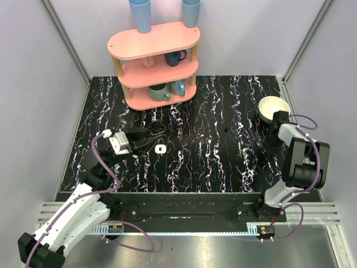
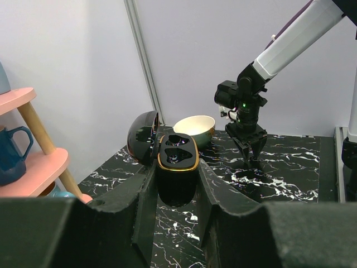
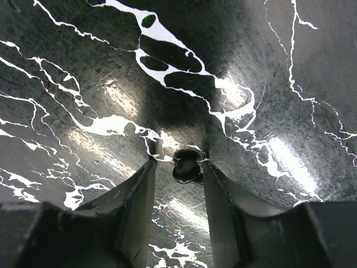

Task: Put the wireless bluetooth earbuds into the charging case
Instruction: Adjust the left earbud at the corner of the board.

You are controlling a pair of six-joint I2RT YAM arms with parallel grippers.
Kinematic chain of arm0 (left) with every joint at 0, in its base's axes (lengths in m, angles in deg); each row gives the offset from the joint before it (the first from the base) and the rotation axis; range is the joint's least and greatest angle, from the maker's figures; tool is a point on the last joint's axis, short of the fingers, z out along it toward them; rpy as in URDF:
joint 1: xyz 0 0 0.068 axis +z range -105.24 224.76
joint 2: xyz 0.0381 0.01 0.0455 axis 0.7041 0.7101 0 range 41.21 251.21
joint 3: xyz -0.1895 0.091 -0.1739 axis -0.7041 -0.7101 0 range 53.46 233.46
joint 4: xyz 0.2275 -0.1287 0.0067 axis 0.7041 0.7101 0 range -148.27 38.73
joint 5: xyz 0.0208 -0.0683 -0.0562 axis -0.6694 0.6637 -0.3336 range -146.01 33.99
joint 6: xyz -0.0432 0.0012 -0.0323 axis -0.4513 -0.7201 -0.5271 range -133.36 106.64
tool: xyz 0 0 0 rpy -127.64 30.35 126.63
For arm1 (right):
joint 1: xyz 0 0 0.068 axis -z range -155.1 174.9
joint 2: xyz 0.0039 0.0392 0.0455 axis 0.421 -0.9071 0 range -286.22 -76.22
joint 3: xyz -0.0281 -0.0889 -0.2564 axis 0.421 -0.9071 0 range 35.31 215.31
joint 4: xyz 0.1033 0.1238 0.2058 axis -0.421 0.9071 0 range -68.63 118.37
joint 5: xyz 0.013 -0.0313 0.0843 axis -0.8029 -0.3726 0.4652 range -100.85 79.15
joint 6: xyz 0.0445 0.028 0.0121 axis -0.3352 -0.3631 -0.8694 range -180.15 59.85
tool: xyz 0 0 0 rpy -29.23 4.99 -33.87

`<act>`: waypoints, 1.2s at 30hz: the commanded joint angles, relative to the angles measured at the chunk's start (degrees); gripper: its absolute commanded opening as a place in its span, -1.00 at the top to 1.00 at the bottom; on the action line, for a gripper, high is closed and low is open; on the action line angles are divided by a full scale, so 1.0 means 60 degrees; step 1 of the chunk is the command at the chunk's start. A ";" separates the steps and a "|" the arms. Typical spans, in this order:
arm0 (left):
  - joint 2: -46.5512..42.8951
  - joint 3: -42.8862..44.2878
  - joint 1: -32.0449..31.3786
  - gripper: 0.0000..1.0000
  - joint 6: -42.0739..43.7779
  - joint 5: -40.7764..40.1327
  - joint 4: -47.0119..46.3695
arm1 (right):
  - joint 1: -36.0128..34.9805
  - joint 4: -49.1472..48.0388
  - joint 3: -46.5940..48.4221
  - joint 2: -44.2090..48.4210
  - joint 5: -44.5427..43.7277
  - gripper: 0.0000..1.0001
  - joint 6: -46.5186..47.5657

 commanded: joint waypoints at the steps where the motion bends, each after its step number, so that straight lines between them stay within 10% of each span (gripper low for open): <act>1: 0.0105 0.0323 -0.0024 1.00 0.0168 0.0237 -0.0342 | 0.0039 -0.0114 0.0194 -0.0182 -0.0163 0.09 0.0157; 24: 0.0164 0.0352 -0.0024 1.00 0.0138 0.0310 -0.0386 | 0.0039 -0.0100 0.0136 0.0095 0.0027 0.36 0.0069; 36: 0.0135 0.0367 -0.0024 1.00 0.0094 0.0295 -0.0386 | 0.0010 -0.1681 -0.1182 0.1061 0.1947 0.34 -0.2611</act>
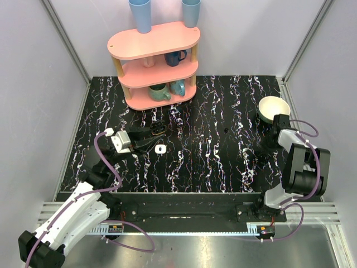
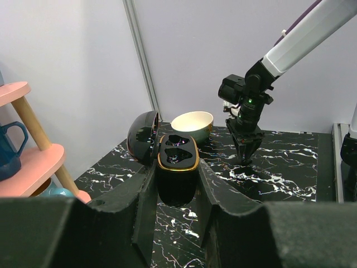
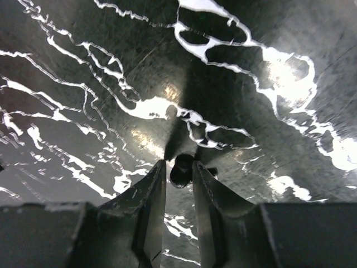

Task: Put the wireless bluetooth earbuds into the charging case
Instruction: Adjust the left earbud at the corner of the board.

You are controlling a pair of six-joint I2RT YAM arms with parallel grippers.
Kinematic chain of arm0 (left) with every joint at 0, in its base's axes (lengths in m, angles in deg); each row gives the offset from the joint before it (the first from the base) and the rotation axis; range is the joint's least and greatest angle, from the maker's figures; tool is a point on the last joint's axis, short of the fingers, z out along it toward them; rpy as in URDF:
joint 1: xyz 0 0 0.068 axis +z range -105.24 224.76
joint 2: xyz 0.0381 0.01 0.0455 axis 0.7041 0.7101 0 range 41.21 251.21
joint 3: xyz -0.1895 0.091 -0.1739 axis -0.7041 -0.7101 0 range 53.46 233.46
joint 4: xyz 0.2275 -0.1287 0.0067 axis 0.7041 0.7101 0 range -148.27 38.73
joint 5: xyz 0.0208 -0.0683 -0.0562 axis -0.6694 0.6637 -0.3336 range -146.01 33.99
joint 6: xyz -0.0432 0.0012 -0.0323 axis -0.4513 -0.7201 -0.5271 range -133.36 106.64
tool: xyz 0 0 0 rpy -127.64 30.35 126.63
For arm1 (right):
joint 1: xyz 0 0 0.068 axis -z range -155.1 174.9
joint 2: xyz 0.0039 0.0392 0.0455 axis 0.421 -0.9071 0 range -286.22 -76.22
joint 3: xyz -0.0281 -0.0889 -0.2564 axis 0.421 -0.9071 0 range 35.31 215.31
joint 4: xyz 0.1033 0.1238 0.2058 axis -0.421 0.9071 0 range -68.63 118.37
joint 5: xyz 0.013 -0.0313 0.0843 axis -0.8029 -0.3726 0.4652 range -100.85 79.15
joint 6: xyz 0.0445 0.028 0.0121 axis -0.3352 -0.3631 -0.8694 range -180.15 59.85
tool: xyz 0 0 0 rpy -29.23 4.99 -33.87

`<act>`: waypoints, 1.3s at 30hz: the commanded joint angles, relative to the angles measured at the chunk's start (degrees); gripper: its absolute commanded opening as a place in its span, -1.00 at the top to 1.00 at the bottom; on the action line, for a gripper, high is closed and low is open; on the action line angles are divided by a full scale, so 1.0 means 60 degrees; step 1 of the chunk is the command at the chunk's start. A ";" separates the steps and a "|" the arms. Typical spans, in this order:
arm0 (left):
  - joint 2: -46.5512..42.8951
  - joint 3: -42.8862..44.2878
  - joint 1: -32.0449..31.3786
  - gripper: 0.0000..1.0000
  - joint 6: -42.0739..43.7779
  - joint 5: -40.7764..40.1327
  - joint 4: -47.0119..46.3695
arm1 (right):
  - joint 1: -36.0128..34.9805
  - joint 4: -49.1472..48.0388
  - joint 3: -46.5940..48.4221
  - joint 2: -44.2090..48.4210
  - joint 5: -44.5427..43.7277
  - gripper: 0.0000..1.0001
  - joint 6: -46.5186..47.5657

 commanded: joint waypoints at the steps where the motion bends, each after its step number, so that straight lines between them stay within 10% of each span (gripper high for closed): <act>1: -0.0043 0.0363 -0.0024 1.00 0.0116 0.0219 -0.0353 | -0.0004 -0.0923 -0.0632 0.0541 0.0777 0.34 -0.1292; 39: -0.0058 0.0466 -0.0024 1.00 -0.0074 0.0277 -0.0221 | -0.1073 0.0364 0.0904 -0.0776 -0.0246 0.14 0.2236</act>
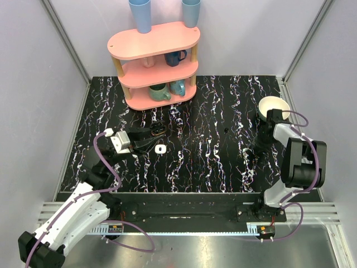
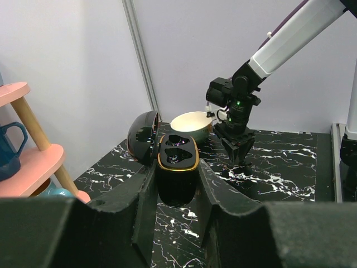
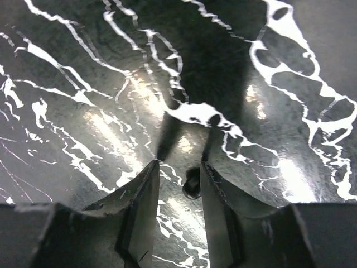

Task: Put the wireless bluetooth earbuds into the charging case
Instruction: Adjust the left earbud at the corner of the board.

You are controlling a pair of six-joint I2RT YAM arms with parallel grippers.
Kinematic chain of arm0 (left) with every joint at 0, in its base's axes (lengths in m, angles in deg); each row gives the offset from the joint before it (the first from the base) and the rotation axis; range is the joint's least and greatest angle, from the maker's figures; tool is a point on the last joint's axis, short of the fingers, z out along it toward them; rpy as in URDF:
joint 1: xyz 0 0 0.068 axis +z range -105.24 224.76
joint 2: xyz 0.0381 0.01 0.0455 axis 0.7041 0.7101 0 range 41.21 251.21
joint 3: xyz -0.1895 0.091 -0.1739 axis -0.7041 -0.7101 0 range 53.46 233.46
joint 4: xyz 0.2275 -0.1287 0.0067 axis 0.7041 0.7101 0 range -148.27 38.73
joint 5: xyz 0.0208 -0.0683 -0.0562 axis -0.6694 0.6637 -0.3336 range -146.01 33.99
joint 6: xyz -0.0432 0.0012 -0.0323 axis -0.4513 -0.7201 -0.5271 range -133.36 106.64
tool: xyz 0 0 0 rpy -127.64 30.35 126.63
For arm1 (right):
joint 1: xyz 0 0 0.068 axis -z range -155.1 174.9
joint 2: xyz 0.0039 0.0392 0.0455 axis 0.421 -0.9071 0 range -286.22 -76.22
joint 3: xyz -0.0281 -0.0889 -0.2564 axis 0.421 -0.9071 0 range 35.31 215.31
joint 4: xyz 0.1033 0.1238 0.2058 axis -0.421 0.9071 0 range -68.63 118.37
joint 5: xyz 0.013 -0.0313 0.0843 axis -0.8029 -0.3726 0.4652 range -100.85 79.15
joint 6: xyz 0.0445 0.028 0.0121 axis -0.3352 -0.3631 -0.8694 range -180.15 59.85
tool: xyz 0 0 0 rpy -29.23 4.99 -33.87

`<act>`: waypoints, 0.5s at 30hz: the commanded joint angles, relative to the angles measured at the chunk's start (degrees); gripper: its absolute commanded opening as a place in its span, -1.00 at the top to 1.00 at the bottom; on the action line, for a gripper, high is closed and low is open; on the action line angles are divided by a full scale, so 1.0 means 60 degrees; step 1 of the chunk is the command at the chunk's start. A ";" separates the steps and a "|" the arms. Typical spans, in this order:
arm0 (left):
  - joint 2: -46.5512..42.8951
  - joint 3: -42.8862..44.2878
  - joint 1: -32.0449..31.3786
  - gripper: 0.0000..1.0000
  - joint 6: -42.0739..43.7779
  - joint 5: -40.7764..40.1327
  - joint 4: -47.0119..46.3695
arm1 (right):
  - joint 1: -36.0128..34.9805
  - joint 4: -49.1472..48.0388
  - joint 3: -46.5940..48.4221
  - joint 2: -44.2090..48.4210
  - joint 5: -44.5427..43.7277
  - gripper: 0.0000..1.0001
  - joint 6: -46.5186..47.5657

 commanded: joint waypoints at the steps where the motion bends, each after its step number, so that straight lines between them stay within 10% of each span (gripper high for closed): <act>1: 0.0033 0.0451 -0.0024 1.00 -0.0063 0.0252 -0.0272 | -0.0629 0.0258 0.0318 -0.0266 -0.0498 0.14 0.0655; 15: -0.0026 0.0437 -0.0024 1.00 -0.0004 0.0252 -0.0140 | -0.0674 0.0977 0.0407 -0.0237 -0.1276 -0.19 0.0129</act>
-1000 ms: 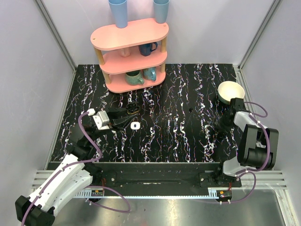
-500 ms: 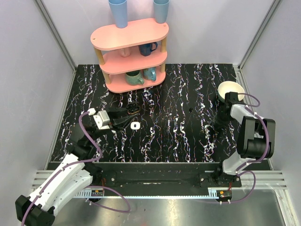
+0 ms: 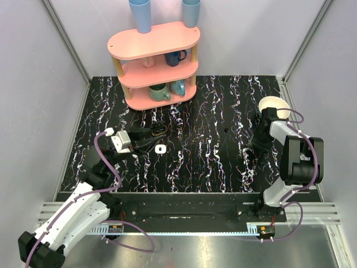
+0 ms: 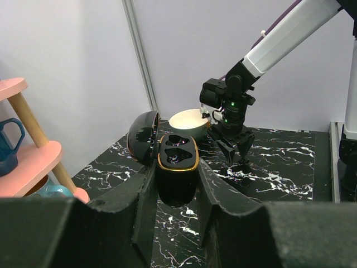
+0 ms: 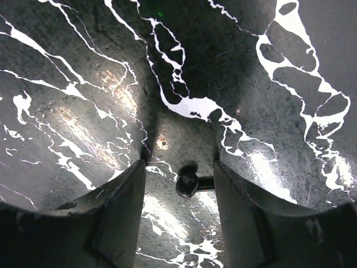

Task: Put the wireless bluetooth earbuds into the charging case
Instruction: Adjust the left earbud at the corner of the board.

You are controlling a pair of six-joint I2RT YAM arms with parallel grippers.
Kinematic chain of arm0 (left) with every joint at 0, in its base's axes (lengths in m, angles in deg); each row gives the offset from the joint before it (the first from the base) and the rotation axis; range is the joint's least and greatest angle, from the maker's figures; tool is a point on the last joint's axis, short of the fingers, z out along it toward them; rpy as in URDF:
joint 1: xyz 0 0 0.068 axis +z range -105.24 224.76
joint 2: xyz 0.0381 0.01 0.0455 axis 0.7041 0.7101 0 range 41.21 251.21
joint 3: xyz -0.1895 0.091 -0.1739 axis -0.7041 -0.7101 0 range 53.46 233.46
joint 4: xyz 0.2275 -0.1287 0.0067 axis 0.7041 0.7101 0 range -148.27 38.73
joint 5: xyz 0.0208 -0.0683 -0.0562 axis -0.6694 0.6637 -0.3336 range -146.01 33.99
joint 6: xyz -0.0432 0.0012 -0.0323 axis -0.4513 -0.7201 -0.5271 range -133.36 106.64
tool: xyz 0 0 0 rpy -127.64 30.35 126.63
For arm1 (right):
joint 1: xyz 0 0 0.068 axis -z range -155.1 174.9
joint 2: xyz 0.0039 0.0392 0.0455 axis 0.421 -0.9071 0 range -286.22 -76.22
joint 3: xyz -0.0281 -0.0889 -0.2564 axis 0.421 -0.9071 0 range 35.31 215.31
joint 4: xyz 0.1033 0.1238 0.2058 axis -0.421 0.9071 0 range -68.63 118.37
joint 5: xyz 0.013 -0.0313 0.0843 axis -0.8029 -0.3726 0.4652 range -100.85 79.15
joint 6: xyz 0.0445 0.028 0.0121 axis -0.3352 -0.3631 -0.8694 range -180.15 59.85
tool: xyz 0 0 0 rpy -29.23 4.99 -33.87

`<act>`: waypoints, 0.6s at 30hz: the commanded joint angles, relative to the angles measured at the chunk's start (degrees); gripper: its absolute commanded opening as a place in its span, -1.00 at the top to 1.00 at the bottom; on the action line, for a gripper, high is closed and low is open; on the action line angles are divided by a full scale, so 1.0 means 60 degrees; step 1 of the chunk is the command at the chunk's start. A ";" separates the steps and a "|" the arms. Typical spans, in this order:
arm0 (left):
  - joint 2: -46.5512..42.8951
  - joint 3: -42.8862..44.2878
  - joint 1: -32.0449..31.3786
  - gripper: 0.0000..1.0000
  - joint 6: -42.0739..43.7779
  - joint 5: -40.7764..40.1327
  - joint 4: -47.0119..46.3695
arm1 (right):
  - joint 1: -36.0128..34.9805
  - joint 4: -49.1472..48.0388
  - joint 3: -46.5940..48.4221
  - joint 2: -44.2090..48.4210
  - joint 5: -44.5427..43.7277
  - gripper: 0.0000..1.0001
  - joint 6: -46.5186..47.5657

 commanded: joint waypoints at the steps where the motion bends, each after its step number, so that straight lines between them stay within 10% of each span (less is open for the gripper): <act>1: -0.0051 0.0433 -0.0024 1.00 0.0025 0.0252 -0.0293 | -0.0030 0.0430 -0.0074 0.0134 -0.0282 -0.19 -0.0254; 18: -0.0227 0.0316 -0.0024 1.00 -0.0005 0.0237 -0.0278 | -0.0220 0.0049 -0.1144 0.0969 0.1009 -0.17 -0.1455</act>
